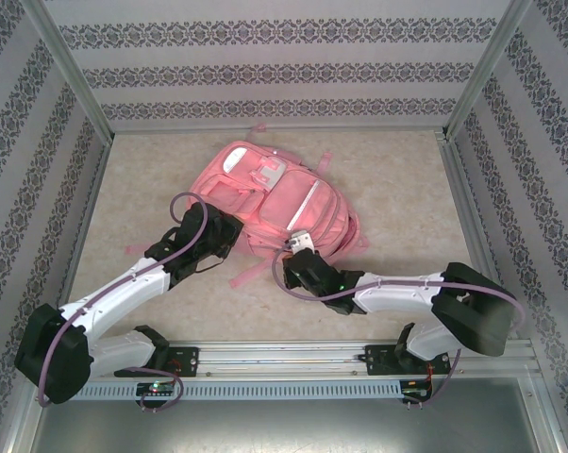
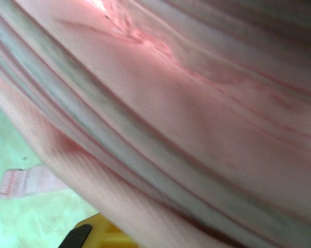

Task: Pack the student bag

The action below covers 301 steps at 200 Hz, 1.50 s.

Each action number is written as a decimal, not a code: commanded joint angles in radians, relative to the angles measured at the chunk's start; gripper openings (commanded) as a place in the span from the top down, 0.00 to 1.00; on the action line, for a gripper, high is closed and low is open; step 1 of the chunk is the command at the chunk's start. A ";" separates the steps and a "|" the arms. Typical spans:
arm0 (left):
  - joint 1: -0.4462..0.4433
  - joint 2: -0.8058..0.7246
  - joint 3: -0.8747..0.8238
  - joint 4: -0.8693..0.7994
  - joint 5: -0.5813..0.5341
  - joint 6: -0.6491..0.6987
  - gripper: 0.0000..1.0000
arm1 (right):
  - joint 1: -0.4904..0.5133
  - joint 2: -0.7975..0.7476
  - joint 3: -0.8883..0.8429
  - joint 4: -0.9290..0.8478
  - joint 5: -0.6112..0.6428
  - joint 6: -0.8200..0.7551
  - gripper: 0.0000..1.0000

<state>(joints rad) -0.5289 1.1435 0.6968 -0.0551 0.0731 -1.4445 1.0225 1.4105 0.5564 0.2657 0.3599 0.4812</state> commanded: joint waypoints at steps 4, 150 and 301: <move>0.013 -0.044 0.001 0.057 -0.051 0.019 1.00 | -0.016 -0.044 -0.038 -0.036 0.059 -0.046 1.00; -0.041 -0.024 0.029 0.092 -0.030 -0.034 1.00 | 0.066 0.299 0.092 0.303 0.277 0.065 0.70; -0.047 -0.013 -0.019 0.067 -0.134 0.023 1.00 | 0.021 0.282 -0.026 0.417 0.317 -0.048 1.00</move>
<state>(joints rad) -0.5766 1.1511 0.6834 -0.0502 -0.0383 -1.4601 1.0763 1.7504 0.5961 0.6342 0.6727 0.4660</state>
